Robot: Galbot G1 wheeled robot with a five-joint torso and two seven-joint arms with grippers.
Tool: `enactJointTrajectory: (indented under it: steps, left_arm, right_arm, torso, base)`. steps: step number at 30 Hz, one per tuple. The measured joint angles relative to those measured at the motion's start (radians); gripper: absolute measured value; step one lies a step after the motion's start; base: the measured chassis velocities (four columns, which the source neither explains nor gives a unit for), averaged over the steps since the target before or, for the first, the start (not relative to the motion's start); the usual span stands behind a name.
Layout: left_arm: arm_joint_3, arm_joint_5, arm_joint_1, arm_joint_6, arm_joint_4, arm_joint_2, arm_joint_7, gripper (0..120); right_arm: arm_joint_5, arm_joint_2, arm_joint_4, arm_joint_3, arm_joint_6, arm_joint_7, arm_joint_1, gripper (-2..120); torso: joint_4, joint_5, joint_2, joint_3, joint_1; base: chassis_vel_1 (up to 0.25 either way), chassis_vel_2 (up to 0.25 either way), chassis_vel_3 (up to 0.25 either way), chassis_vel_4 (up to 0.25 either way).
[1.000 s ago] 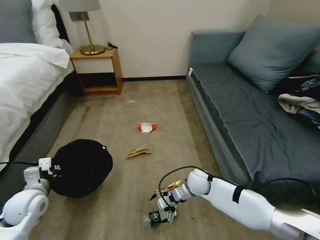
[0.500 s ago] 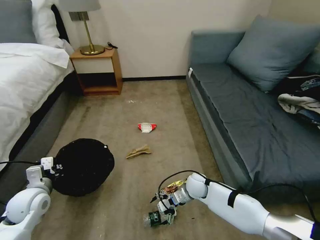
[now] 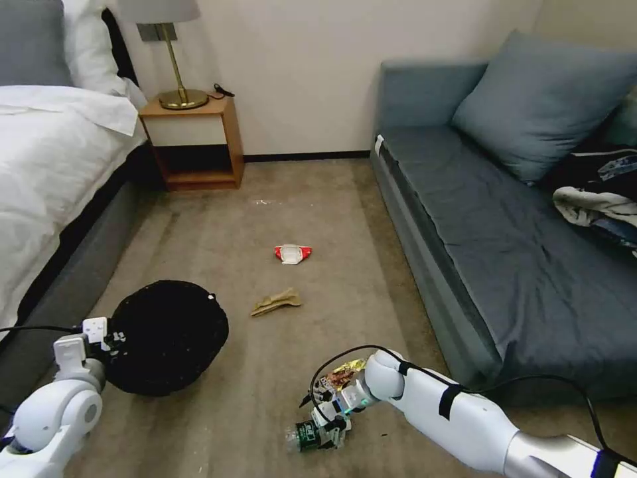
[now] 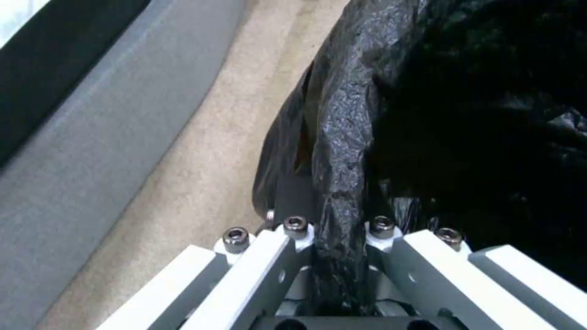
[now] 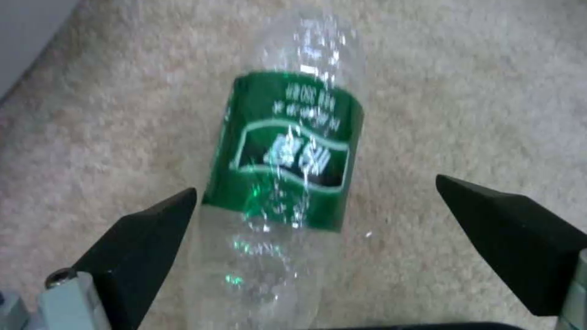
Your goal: Pick up the trash bin, then pick up the garbage on the floor and place it into the trash bin.
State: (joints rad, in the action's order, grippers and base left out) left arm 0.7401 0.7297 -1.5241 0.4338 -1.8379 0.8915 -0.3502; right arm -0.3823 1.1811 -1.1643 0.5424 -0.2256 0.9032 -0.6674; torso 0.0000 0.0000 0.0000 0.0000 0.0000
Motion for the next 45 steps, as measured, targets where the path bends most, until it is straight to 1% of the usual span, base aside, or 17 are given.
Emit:
enactJointTrajectory:
  steps: [6,7,8,12,13,16,17,19,20,23,30,33,35,36,40,41,45]
  left_arm:
    - [-0.004,-0.001,0.002,-0.001,-0.003,0.0,0.0,3]
    - [-0.005,-0.002,0.003,-0.001,-0.003,0.0,0.0,3]
    - [-0.005,-0.002,0.003,-0.001,-0.003,0.0,0.0,3]
    - [-0.006,-0.002,0.003,-0.001,-0.01,-0.002,0.0,3]
    - [-0.006,-0.002,0.003,-0.001,-0.01,-0.002,0.0,3]
    - [-0.007,-0.002,0.001,-0.002,-0.013,-0.002,0.0,3]
    - [-0.007,-0.003,-0.001,-0.003,-0.016,-0.002,0.0,3]
    - [-0.007,-0.004,-0.005,-0.005,-0.021,-0.002,0.0,3]
    - [-0.007,-0.004,-0.005,-0.005,-0.021,-0.002,0.0,3]
    - [-0.006,-0.004,-0.008,-0.007,-0.023,-0.008,0.0,3]
    - [0.001,-0.001,-0.017,-0.007,-0.036,-0.018,0.0,3]
    - [0.001,-0.001,-0.019,-0.008,-0.042,-0.018,0.0,3]
    - [0.002,-0.001,-0.021,-0.008,-0.047,-0.015,0.0,3]
    - [0.002,-0.001,-0.021,-0.008,-0.047,-0.015,0.0,3]
    - [0.001,-0.004,-0.027,-0.009,-0.056,-0.012,0.0,3]
    - [0.001,-0.004,-0.027,-0.009,-0.056,-0.012,0.0,3]
    - [0.001,-0.007,-0.029,-0.012,-0.063,-0.01,0.0,3]
  right_arm:
    - [-0.021,0.013,0.04,-0.03,-0.015,0.0,-0.024,98]
    - [-0.021,0.014,0.043,-0.033,-0.015,0.0,-0.026,93]
    - [-0.021,0.014,0.043,-0.033,-0.015,0.0,-0.026,93]
    - [-0.019,0.015,0.048,-0.041,-0.017,-0.002,-0.032,76]
    - [-0.019,0.015,0.048,-0.041,-0.017,-0.002,-0.032,76]
    - [-0.019,0.016,0.051,-0.047,-0.017,-0.005,-0.033,67]
    - [-0.018,0.016,0.051,-0.049,-0.017,-0.005,-0.033,59]
    - [-0.015,0.013,0.045,-0.05,-0.017,-0.006,-0.033,51]
    - [-0.015,0.013,0.045,-0.05,-0.017,-0.006,-0.033,51]
    - [0.001,0.001,0.033,-0.06,-0.013,-0.002,-0.033,38]
    - [0.085,-0.06,-0.03,-0.128,0.007,0.017,-0.027,25]
    - [0.115,-0.088,-0.049,-0.167,0.011,0.017,-0.019,25]
    - [0.171,-0.13,-0.067,-0.233,0.02,0.015,-0.008,25]
    - [0.171,-0.13,-0.067,-0.233,0.02,0.015,-0.008,25]
    - [0.417,-0.205,-0.114,-0.309,0.083,-0.033,0.018,25]
    - [0.417,-0.205,-0.114,-0.309,0.083,-0.033,0.018,25]
    - [0.824,-0.228,-0.218,-0.303,0.165,-0.185,0.03,25]
  torso:
    - [-0.0001,0.0001,0.0,0.0,0.0]
    - [-0.0001,0.0001,0.0,0.0,0.0]
    - [-0.0001,0.0001,0.0,0.0,0.0]
    - [0.0,0.0001,0.0,0.0,0.0]
    - [0.0,0.0001,0.0,0.0,0.0]
    - [0.0,0.0,0.0,0.0,0.0]
    - [-0.0001,0.0001,0.0,0.0,0.0]
    - [0.0,0.0001,0.0,0.0,0.0]
    - [0.0,0.0001,0.0,0.0,0.0]
    - [0.0,0.0001,0.0,0.0,0.0]
    - [0.0,0.0002,0.0,0.0,0.0]
    - [0.0,0.0003,0.0,0.0,0.0]
    - [-0.0001,0.0002,0.0,0.0,0.0]
    - [-0.0001,0.0002,0.0,0.0,0.0]
    - [-0.0002,0.0001,0.0,0.0,0.0]
    - [-0.0002,0.0001,0.0,0.0,0.0]
    - [-0.0002,0.0002,0.0,0.0,0.0]
  base:
    - [0.0,0.0,0.0,0.0]
    - [0.0,0.0,0.0,0.0]
    - [0.0,0.0,0.0,0.0]
    - [0.0,0.0,0.0,0.0]
    - [0.0,0.0,0.0,0.0]
    - [0.0,0.0,0.0,0.0]
    - [0.0,0.0,0.0,0.0]
    - [0.0,0.0,0.0,0.0]
    - [0.0,0.0,0.0,0.0]
    - [0.0,0.0,0.0,0.0]
    - [0.0,0.0,0.0,0.0]
    - [0.0,0.0,0.0,0.0]
    - [0.0,0.0,0.0,0.0]
    - [0.0,0.0,0.0,0.0]
    - [0.0,0.0,0.0,0.0]
    - [0.0,0.0,0.0,0.0]
    - [0.0,0.0,0.0,0.0]
